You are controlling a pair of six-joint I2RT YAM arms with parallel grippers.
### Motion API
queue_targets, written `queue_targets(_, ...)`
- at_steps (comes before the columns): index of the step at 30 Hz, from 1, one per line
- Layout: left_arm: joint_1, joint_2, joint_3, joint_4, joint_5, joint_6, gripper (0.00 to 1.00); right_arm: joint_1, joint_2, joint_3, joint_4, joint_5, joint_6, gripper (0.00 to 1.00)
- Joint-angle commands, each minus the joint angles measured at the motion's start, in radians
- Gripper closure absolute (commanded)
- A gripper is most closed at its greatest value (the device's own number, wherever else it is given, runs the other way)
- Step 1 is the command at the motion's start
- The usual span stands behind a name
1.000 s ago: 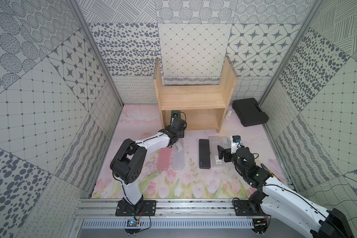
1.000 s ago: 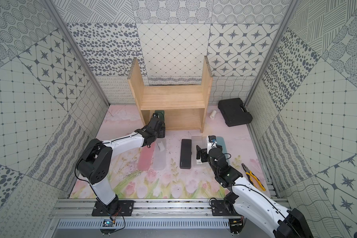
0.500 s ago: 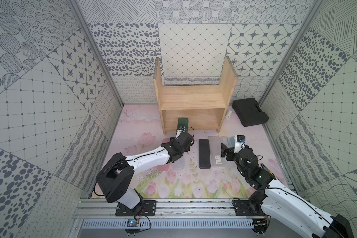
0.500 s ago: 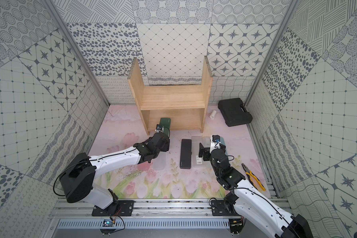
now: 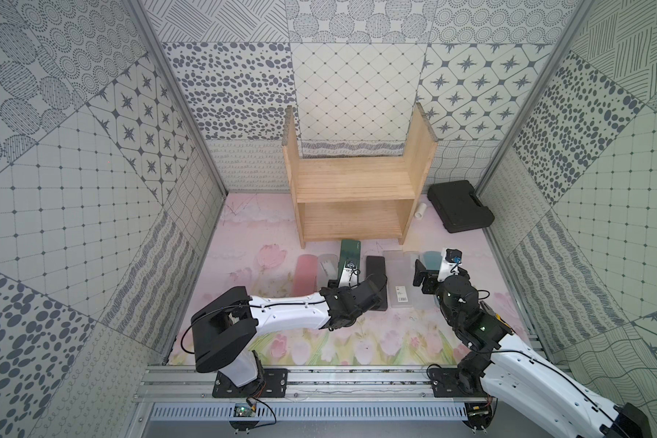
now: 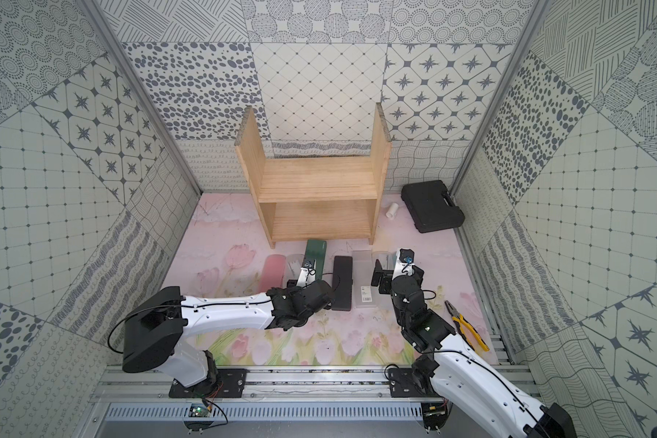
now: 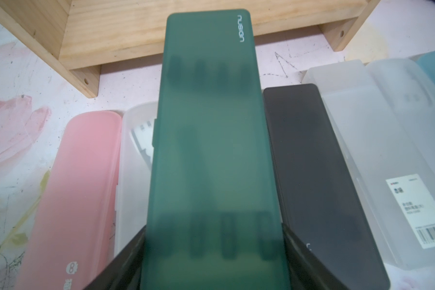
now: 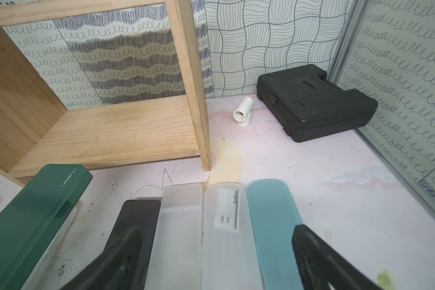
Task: Remove the pencil cases from the shelf
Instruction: Place the pencil case at the center of the board.
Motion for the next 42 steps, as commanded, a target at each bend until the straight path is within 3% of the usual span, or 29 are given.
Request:
queue_targets(1,-0.038,0.061,0.041,-0.088,-0.135,-0.192,0.28,-0.004,-0.028,-0.003,0.007,0.021,0.015,0.02)
queue_targets(9,-0.044,0.132,0.038,-0.045,-0.096,-0.241,0.29,-0.007,-0.036,-0.005,0.006,0.025,0.016,0.02)
queue_targets(34,-0.055,0.233,0.051,0.007,-0.040,-0.238,0.28,-0.013,-0.032,-0.007,0.004,0.022,0.019,0.02)
queue_targets(42,-0.058,0.235,0.077,-0.046,-0.051,-0.258,0.14,-0.015,-0.032,-0.007,0.005,0.021,0.019,0.02)
